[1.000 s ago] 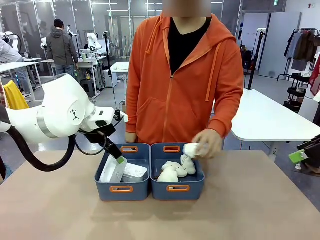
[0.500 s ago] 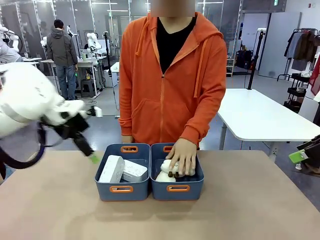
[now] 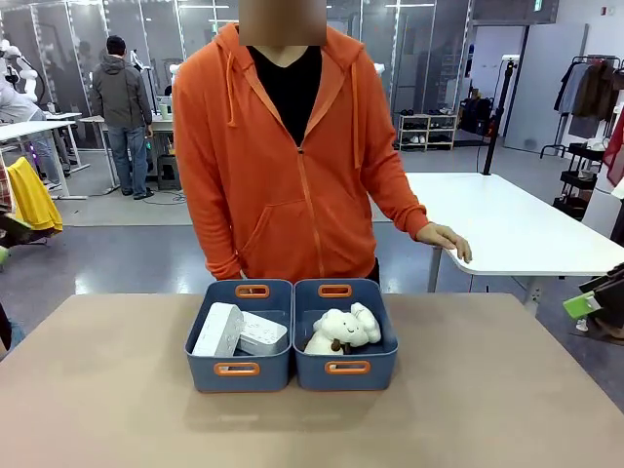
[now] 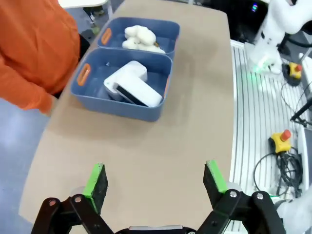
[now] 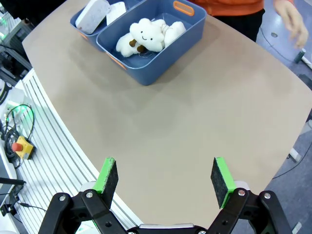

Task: Sort the digital clocks into the basket.
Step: Pick up the Digital clock from the table and place it into the empty Plastic storage basket.

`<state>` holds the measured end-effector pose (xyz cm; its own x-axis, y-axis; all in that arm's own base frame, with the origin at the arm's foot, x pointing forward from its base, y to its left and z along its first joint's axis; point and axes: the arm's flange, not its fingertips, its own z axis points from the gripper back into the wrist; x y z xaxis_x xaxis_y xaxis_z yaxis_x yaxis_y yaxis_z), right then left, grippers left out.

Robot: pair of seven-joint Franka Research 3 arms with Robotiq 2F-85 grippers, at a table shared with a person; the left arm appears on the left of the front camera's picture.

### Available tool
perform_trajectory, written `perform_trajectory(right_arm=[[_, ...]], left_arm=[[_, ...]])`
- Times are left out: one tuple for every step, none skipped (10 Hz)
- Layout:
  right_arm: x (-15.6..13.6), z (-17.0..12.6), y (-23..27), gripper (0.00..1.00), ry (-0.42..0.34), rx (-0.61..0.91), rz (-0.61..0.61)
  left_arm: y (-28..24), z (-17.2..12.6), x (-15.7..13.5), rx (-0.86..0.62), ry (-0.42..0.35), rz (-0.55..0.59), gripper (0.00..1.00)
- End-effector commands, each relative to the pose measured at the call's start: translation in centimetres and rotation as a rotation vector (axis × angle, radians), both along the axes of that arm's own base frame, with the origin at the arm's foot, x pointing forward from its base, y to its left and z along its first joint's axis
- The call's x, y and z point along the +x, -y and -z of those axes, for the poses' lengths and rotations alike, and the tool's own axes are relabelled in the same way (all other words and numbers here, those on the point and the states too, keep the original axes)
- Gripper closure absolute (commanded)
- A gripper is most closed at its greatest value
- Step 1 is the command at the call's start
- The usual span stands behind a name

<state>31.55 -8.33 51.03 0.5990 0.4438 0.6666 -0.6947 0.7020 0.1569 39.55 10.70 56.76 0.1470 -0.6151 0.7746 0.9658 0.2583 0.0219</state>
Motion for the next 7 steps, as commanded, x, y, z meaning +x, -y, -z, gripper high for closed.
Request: perform_trajectory(right_arm=[[0.1,0.3,0.1,0.04,0.015,-0.006,-0.01],[0.1,0.3,0.1,0.04,0.015,-0.006,-0.01],[0.1,0.3,0.1,0.04,0.015,-0.006,-0.01],[0.1,0.3,0.1,0.04,0.015,-0.006,-0.01],[0.1,0.3,0.1,0.04,0.015,-0.006,-0.01],[0.1,0.3,0.1,0.04,0.015,-0.006,-0.01],[0.1,0.3,0.1,0.04,0.015,-0.006,-0.01]], left_arm=[[-0.4,1.6,-1.5,-0.044,0.071,0.011,0.0],[-0.8,1.3,-1.8,-0.084,0.097,-0.013,0.0],[-1.2,1.3,-1.4,-0.129,0.061,-0.109,0.0],[-2.3,0.6,-1.7,-0.049,0.055,-0.022,0.0],[-2.3,0.6,-1.7,-0.049,0.055,-0.022,0.0],[-2.3,0.6,-1.7,-0.049,0.055,-0.022,0.0],[-2.3,0.6,-1.7,-0.049,0.055,-0.022,0.0]])
